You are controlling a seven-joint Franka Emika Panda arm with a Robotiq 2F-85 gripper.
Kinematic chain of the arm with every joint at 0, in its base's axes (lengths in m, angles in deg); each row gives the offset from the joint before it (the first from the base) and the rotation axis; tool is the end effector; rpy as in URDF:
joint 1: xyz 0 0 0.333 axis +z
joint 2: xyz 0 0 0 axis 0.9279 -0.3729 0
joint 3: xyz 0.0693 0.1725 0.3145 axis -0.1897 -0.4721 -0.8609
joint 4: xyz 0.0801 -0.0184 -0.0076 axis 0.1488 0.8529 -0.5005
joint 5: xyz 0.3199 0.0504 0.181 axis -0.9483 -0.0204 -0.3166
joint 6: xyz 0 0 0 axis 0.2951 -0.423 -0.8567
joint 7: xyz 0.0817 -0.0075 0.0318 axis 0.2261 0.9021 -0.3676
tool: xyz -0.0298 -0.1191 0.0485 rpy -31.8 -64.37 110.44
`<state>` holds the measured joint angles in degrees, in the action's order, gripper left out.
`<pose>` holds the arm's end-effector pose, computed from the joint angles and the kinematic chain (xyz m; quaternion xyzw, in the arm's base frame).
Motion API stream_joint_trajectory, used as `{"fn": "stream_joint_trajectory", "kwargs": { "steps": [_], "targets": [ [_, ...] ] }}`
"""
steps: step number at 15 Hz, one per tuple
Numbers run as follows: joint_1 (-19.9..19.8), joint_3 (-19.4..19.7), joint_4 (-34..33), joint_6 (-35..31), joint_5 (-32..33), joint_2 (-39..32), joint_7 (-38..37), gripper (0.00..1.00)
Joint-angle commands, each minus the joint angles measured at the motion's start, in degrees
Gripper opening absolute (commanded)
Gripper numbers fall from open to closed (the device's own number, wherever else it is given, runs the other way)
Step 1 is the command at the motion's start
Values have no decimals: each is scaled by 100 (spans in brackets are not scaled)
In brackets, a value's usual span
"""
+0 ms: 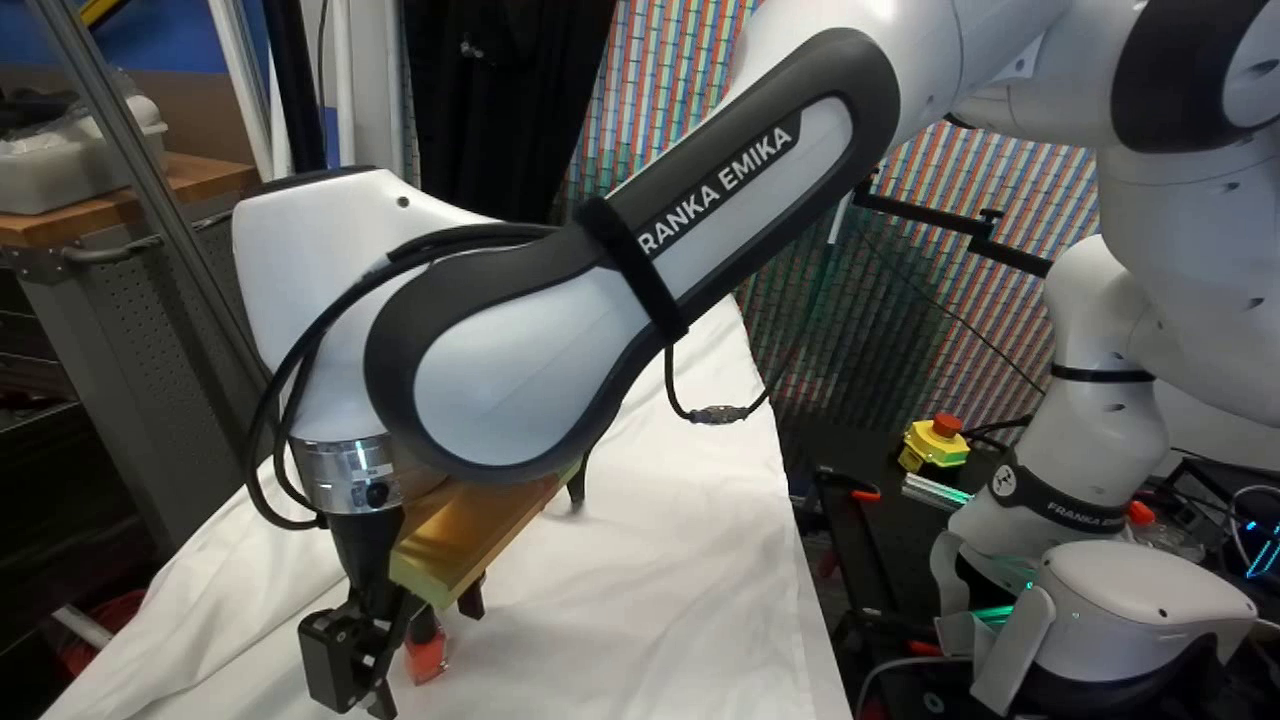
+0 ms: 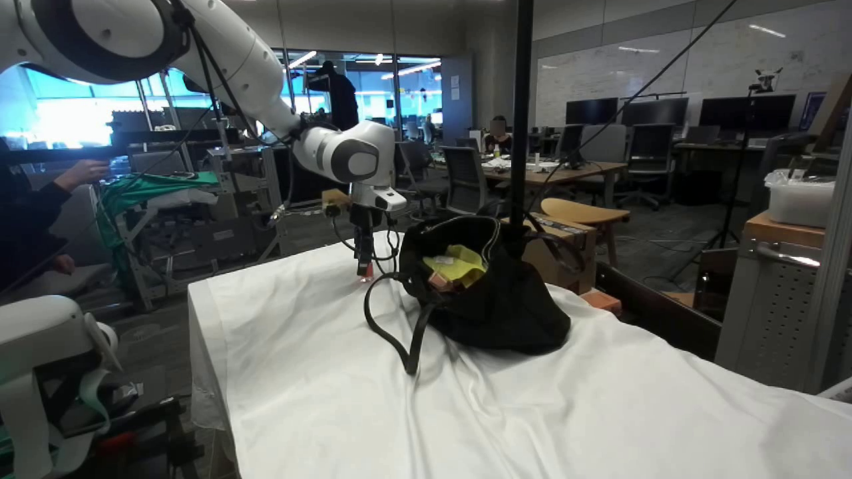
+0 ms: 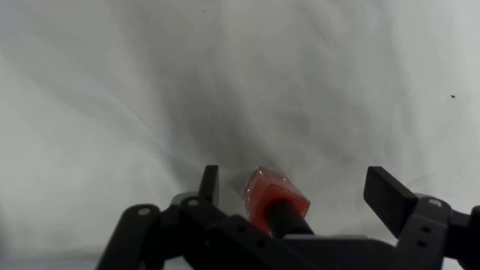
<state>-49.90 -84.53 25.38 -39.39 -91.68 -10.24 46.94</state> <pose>0.6532 0.2773 0.2558 -0.9841 0.1471 0.0862 0.0505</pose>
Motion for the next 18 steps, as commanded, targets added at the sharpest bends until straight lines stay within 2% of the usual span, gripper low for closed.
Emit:
{"fn": "stream_joint_trajectory", "kwargs": {
  "steps": [1,9,11,18],
  "targets": [
    [10,34,-347,179,50,-226,67,100],
    [-3,64,-426,205,46,-316,61,100],
    [15,83,-427,223,74,-317,43,73],
    [24,95,-409,249,86,-292,29,27]
  ]
}}
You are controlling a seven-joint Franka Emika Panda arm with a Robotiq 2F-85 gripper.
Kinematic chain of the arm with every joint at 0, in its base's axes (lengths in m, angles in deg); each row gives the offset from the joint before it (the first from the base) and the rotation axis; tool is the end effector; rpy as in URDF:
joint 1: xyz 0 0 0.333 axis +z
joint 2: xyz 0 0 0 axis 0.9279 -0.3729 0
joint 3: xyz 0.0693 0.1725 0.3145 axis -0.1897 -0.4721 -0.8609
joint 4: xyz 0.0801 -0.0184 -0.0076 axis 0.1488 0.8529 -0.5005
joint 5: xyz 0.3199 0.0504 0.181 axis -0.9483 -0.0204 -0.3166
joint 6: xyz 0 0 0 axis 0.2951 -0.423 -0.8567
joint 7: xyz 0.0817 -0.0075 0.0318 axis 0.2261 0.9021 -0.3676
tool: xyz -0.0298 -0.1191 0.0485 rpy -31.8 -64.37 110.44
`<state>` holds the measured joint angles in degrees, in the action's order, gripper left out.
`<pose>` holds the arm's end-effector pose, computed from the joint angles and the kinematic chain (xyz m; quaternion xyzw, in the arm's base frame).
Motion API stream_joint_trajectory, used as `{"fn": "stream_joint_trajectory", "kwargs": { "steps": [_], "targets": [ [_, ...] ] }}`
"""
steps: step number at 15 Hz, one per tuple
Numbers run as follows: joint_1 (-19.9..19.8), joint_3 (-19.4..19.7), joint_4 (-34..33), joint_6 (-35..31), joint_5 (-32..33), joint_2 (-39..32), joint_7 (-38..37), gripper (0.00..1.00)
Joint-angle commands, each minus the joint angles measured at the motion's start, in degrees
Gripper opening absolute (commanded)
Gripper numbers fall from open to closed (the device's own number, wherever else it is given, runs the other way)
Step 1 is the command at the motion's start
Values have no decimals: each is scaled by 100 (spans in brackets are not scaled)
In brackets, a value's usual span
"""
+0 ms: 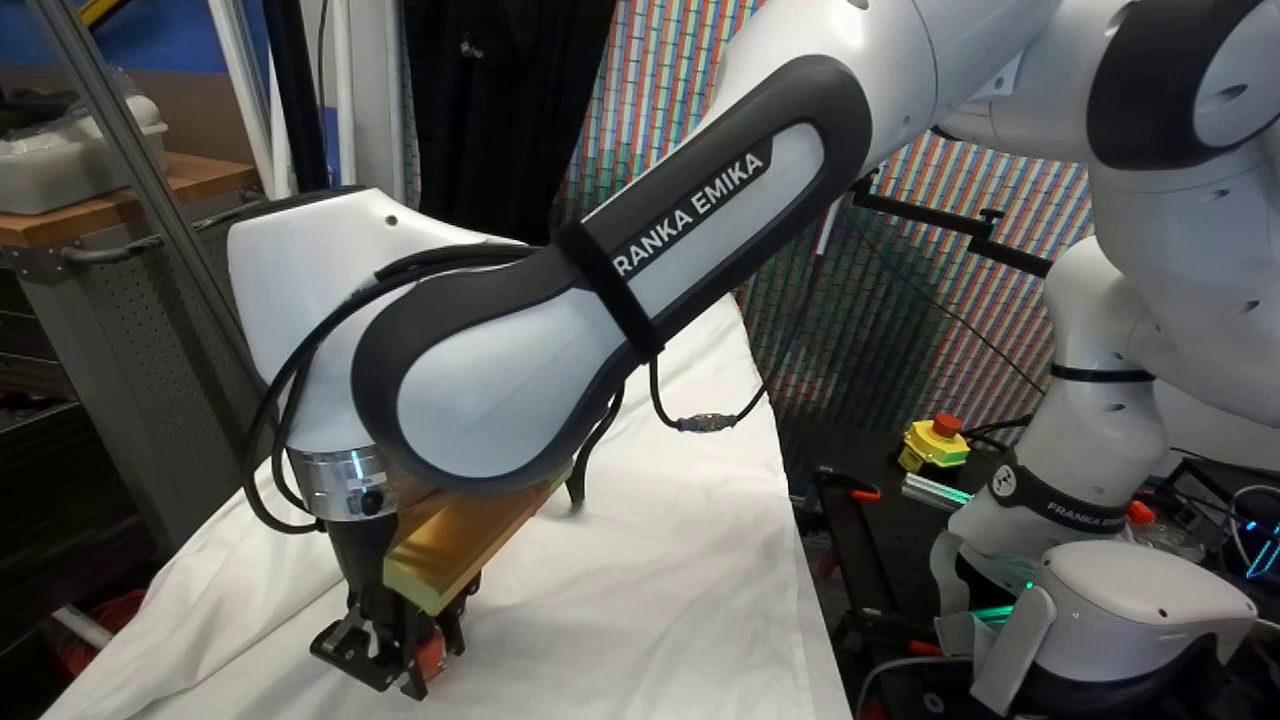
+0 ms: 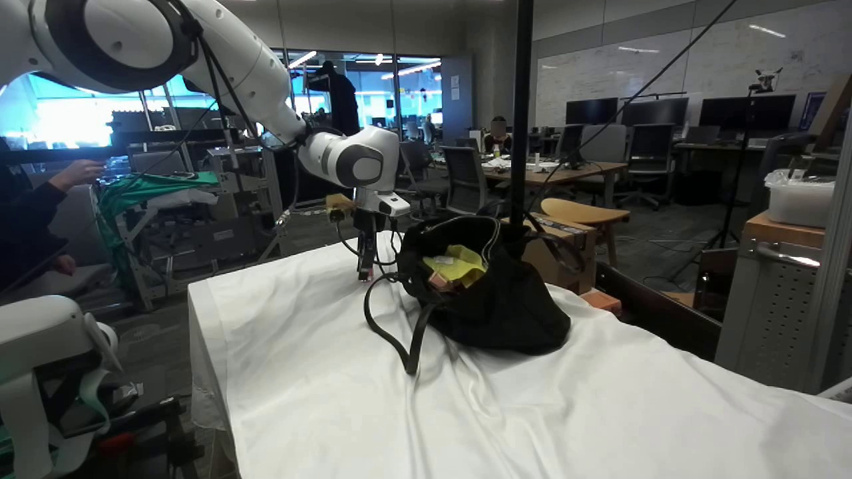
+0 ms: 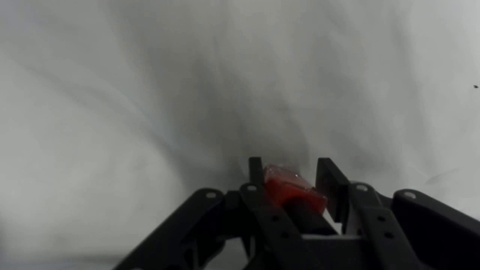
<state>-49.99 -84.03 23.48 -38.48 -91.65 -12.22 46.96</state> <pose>0.6602 0.2731 0.2433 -0.9831 0.1511 0.0928 0.0453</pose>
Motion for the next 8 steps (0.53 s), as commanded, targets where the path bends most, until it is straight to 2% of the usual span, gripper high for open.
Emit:
{"fn": "stream_joint_trajectory", "kwargs": {
  "steps": [1,2,8],
  "targets": [
    [32,46,-214,167,86,-87,28,21],
    [32,52,-215,188,91,-80,22,16],
    [-44,81,61,537,144,218,135,16]
  ]
}}
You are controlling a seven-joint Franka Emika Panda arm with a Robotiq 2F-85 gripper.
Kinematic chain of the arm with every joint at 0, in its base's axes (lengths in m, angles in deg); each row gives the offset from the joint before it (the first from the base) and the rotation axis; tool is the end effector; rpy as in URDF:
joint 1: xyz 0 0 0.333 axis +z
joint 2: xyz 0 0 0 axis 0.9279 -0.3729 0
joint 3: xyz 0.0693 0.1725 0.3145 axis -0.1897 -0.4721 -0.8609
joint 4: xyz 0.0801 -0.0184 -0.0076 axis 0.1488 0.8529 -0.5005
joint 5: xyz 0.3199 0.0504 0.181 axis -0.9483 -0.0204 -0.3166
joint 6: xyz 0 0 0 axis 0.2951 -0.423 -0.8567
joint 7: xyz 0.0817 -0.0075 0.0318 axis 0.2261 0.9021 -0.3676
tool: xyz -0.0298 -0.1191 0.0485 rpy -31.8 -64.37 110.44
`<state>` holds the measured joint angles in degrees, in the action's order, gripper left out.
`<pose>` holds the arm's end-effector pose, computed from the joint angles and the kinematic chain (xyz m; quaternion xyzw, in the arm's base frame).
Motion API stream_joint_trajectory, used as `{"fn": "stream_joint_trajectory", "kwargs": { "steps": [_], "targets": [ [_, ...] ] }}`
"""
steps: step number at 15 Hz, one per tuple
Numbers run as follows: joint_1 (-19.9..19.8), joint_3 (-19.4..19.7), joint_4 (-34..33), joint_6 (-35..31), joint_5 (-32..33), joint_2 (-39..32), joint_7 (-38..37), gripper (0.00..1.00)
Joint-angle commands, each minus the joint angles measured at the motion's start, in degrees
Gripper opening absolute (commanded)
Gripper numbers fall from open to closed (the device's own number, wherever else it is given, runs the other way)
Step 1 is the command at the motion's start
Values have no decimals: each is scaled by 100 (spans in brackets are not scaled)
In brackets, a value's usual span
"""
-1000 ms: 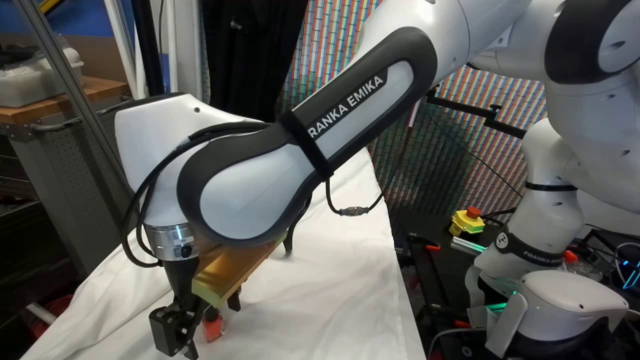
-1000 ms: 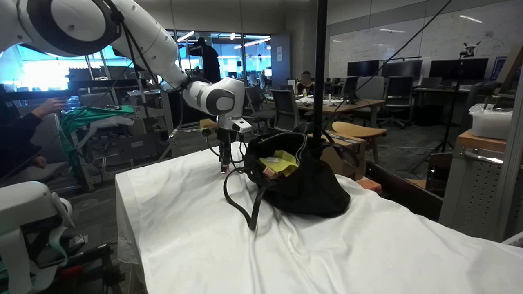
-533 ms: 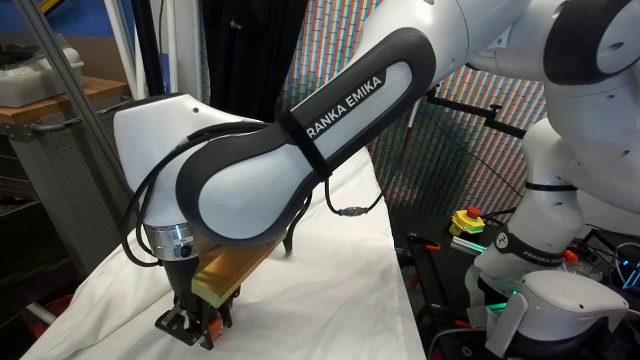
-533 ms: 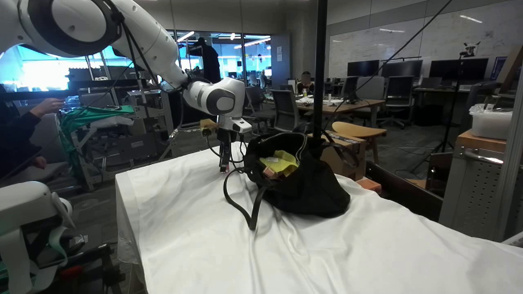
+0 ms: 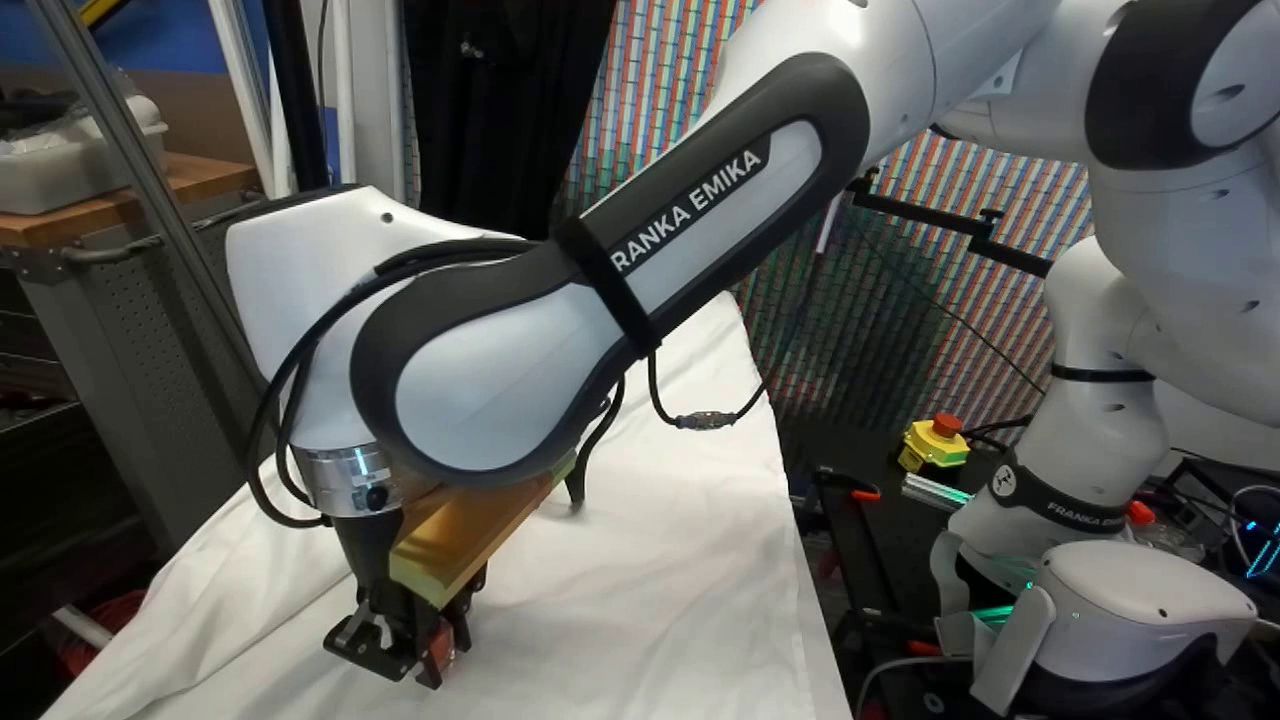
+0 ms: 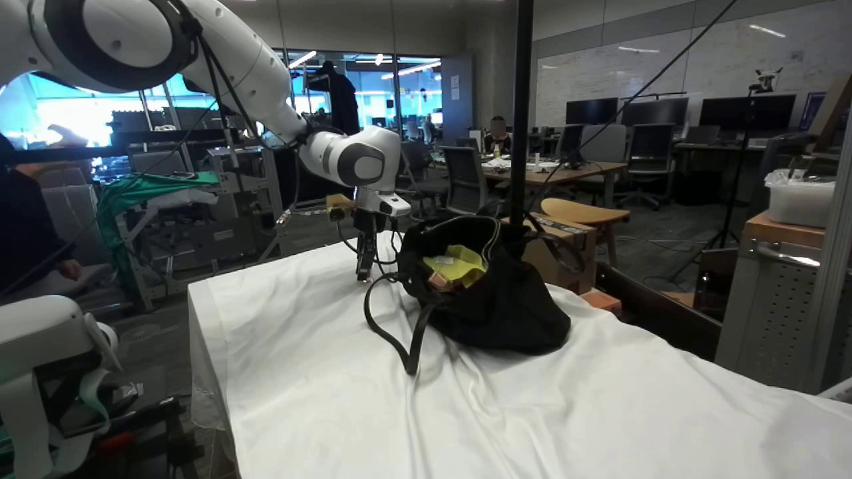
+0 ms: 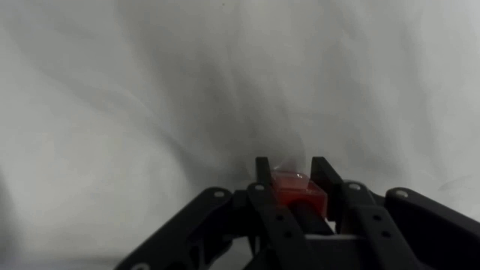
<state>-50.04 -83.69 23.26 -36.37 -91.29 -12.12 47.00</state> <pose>0.6580 0.2682 0.2433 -0.9825 0.1500 0.1046 0.0350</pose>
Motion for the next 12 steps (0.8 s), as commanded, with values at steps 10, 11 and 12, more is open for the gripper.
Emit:
{"fn": "stream_joint_trajectory", "kwargs": {
  "steps": [10,11,12],
  "targets": [
    [-205,268,1243,522,627,1761,111,16],
    [-248,287,1350,528,678,1938,109,16],
    [-292,305,1439,519,723,2084,116,16]
  ]
}}
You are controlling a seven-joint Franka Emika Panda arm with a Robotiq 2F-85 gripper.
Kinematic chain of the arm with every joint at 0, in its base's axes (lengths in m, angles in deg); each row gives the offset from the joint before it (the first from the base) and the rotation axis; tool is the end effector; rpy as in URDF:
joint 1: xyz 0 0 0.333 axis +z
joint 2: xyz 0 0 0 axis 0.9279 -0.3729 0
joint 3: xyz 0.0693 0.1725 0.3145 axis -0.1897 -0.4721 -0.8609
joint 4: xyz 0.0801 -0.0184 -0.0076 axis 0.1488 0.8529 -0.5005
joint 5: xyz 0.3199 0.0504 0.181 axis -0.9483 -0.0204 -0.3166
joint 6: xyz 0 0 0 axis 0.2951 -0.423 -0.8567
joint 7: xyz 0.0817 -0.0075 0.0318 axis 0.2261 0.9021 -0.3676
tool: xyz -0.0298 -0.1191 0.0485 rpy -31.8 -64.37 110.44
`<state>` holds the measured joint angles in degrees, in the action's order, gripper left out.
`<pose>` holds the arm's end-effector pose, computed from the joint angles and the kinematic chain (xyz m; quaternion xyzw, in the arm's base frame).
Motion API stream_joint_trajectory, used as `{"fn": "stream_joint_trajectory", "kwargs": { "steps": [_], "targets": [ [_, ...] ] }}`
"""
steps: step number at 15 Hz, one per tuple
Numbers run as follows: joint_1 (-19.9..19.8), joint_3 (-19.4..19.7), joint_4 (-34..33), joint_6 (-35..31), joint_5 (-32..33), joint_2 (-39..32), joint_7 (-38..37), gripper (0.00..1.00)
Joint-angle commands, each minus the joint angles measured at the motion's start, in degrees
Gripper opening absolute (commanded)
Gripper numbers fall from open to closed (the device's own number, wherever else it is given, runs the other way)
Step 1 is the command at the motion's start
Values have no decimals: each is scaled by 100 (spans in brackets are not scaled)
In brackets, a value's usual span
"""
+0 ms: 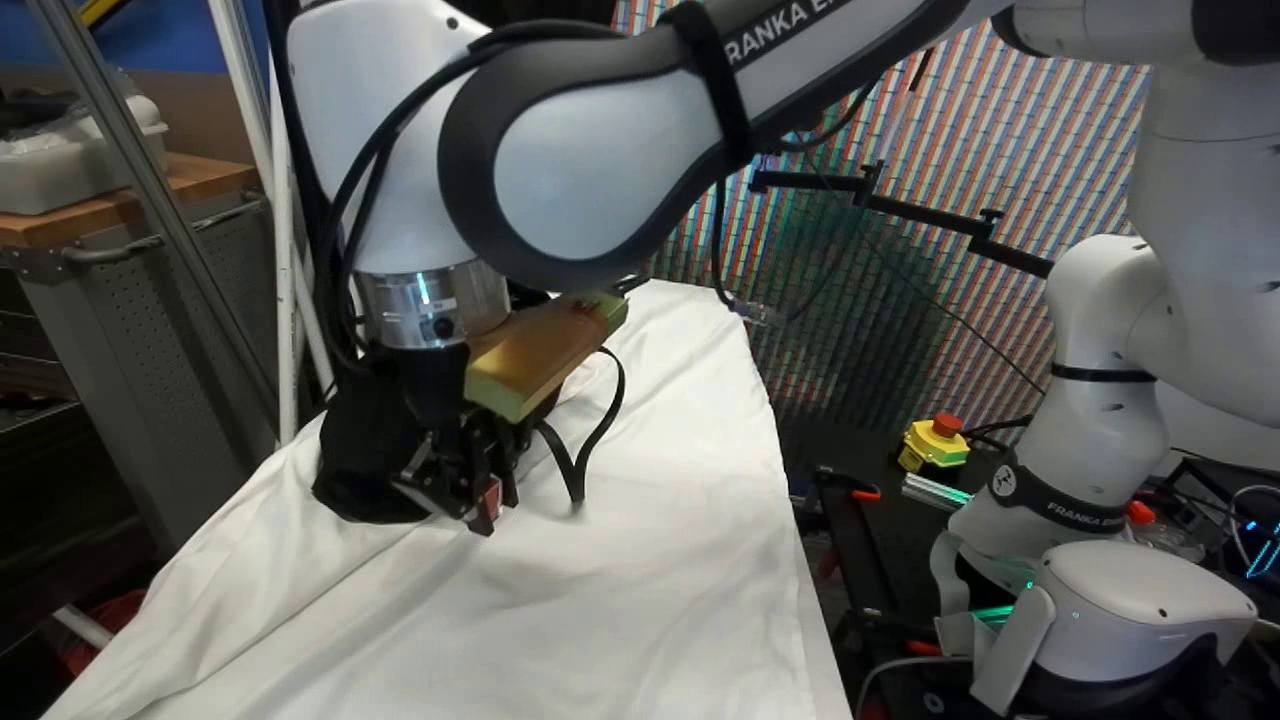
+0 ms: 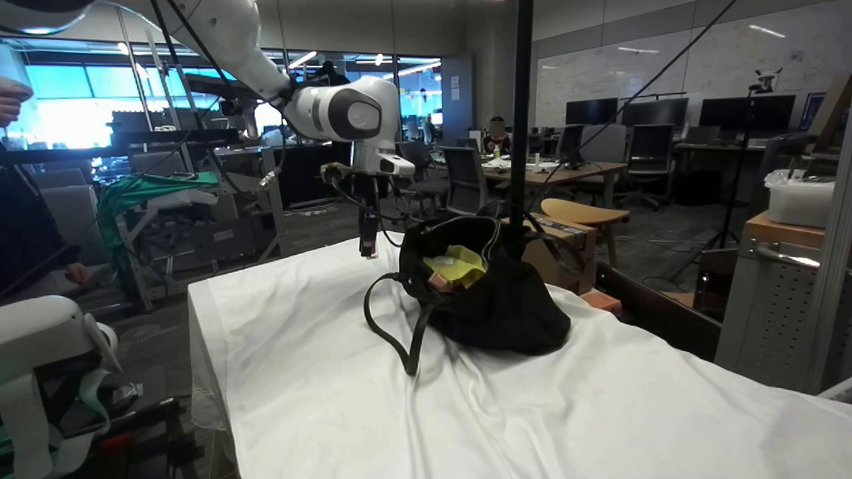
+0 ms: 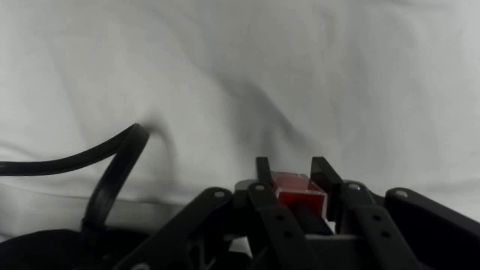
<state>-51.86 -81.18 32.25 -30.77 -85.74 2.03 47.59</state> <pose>0.6286 0.2029 0.3407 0.9855 -0.1479 -0.0822 0.0140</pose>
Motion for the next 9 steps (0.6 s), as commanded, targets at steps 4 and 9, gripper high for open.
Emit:
{"fn": "stream_joint_trajectory", "kwargs": {
  "steps": [4,9],
  "targets": [
    [-366,150,662,-68,430,1027,48,16],
    [-721,353,315,-154,856,863,94,16]
  ]
}}
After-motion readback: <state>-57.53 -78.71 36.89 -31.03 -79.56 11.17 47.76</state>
